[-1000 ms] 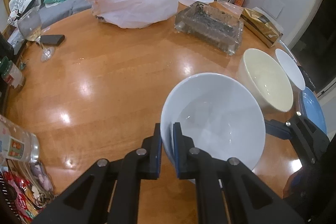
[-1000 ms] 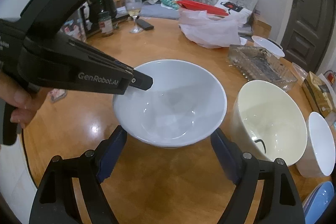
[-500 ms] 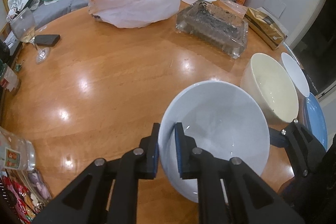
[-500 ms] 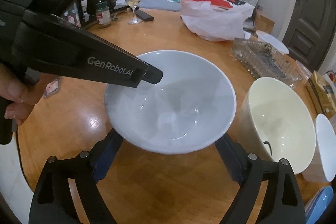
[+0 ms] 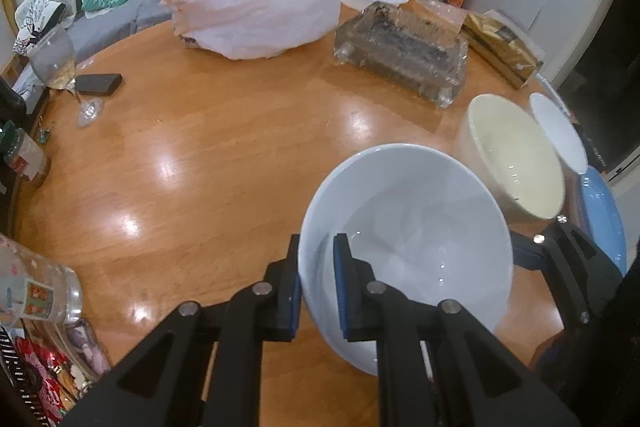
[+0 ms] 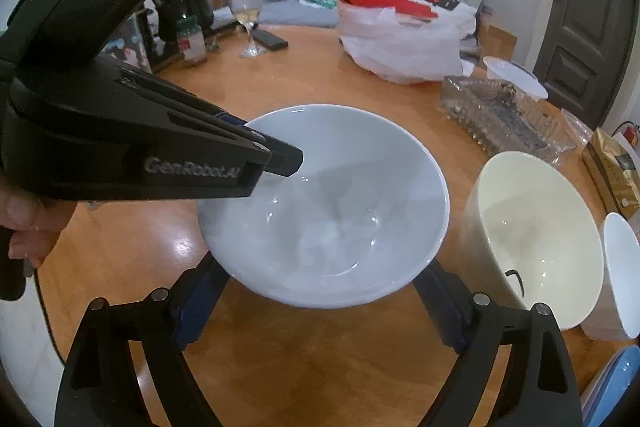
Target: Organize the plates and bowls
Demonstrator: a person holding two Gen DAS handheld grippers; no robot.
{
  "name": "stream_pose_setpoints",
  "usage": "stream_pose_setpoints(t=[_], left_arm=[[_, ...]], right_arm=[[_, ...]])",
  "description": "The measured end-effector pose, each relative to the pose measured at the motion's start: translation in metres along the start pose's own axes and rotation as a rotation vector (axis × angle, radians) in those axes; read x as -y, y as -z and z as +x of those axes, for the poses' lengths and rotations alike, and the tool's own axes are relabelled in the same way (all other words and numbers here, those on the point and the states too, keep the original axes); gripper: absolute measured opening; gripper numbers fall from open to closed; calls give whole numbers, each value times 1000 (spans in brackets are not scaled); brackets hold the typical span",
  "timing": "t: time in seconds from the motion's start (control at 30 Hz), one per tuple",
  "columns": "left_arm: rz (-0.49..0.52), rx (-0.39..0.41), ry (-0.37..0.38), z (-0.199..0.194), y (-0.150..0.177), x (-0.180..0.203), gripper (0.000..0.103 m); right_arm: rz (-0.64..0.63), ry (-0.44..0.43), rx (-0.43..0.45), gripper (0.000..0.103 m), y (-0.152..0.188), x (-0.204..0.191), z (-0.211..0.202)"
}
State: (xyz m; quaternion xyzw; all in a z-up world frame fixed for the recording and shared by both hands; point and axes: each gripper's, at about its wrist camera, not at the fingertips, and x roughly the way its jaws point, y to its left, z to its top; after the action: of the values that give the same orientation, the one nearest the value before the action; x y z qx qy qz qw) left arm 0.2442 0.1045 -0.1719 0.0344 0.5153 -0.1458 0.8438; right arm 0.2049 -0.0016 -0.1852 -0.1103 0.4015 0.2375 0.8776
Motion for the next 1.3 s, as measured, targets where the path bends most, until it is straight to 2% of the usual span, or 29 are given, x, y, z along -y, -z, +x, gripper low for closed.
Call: stream_pose_setpoints(t=[0.17,0.33,0.63,0.97,1.3], left_arm=[[29,41,-31,-29,-4,11,11],[43,85,-26,-56,-13,23,11],[81,113,-4,-70,-35,62,11],[133,103,33,-49,-64,111,11],[147,32,23,-6,-74,123,11]], right_arm=[[0,0,49,87,-7,-1,-23],[4,5,87,87,-15,6,-49],[31,58,131,87,-14,37,-82],[71,118,104,87,-6,87,-85],[90,116,28,87,2,111,-59]])
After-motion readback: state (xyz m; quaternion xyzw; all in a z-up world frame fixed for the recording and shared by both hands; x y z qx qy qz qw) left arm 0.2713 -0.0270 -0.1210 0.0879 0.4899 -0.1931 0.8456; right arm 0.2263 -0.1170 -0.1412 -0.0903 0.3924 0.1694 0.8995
